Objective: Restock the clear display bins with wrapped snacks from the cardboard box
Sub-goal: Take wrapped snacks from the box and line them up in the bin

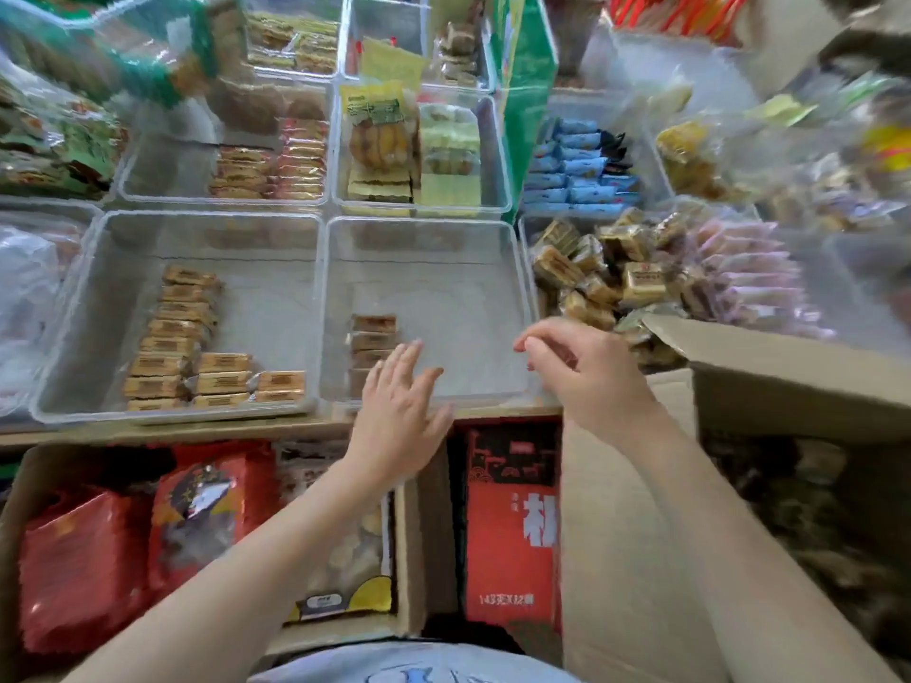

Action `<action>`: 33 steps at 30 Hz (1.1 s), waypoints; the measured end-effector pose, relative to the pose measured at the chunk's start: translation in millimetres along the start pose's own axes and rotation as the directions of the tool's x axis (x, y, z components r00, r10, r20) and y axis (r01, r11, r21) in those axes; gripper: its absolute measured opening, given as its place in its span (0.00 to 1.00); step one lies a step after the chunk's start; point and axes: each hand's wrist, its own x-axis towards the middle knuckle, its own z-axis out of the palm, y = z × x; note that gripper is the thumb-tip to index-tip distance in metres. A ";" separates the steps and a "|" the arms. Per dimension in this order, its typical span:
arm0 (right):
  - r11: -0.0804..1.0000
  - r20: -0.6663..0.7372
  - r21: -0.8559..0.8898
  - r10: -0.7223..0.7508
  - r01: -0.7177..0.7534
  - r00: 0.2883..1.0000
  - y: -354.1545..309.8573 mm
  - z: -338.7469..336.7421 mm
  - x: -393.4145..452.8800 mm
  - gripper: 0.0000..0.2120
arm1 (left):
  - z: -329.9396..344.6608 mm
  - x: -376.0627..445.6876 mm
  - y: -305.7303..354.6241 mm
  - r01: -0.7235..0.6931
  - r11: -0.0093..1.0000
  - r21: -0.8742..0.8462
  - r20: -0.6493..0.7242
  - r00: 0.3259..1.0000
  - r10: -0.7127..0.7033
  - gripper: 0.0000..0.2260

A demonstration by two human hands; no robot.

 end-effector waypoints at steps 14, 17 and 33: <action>0.906 -0.058 -0.024 0.421 -0.422 0.905 154.9 -106.3 -118.1 0.07 | 61.2 -40.3 197.6 -0.375 0.897 -0.235 0.007 0.922 0.387 0.25; 0.871 0.097 -0.157 0.483 -0.466 0.870 188.6 -86.4 -103.1 0.08 | 60.1 -41.2 199.6 -0.369 0.916 -0.156 -0.013 0.928 0.372 0.26; 0.795 0.384 -0.553 0.509 -0.249 0.770 242.6 -18.4 -96.7 0.19 | 52.9 -48.7 209.2 -0.274 0.931 -0.240 0.048 0.955 0.293 0.25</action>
